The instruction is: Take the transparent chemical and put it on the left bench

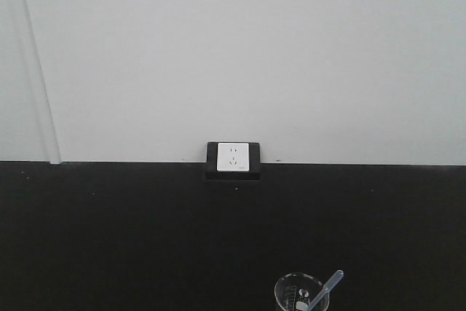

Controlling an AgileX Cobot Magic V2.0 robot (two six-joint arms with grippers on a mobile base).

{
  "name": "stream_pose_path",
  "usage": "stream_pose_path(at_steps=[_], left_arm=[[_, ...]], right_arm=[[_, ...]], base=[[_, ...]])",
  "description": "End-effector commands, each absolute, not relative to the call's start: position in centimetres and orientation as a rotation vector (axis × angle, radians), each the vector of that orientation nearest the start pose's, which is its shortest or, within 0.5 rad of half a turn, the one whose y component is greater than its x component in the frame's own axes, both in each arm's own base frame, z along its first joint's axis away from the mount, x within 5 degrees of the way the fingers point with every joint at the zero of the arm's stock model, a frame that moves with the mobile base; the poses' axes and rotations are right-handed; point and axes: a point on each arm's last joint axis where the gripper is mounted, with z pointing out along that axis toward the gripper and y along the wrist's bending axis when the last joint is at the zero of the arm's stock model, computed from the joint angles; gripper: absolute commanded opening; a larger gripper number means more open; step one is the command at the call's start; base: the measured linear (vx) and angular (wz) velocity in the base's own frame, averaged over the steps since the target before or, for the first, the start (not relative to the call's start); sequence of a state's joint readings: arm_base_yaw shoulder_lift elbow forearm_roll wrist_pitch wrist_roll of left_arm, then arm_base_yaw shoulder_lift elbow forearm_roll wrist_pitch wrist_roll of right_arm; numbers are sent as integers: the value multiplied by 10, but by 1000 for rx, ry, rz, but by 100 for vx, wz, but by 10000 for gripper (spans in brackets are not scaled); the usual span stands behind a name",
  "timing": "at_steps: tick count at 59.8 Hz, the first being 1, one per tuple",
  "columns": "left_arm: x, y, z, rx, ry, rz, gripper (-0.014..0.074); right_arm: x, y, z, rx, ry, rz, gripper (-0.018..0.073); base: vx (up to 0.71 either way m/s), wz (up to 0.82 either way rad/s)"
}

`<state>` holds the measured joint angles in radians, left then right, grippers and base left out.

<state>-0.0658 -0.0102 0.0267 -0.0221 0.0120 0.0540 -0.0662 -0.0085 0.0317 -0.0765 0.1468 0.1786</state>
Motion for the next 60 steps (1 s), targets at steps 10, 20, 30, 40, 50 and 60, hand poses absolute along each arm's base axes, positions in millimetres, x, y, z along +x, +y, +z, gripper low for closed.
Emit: stream_pose_path(at_steps=[10,20,30,40,50,60], left_arm=[[55,-4,206,64,1429,-35,-3],[55,-4,206,64,1429,-35,-3],[55,-4,206,64,1429,-35,-3],[55,-4,206,64,1429,-35,-3],[55,-4,206,64,1429,-35,-3],[55,-4,206,64,1429,-35,-3]], right_arm=[[56,-5,196,131,1558,11,-8],[56,-5,196,131,1557,11,-8],[56,-4,203,120,1483,17,-8],[52,-2,226,94,1281,31,-8],[45,-2,273,100,1224,37,-8],[59,-4,332,84,1256,7,-8]], base=[[0,0],[0,0],[0,0],[0,0],[0,0],[0,0]])
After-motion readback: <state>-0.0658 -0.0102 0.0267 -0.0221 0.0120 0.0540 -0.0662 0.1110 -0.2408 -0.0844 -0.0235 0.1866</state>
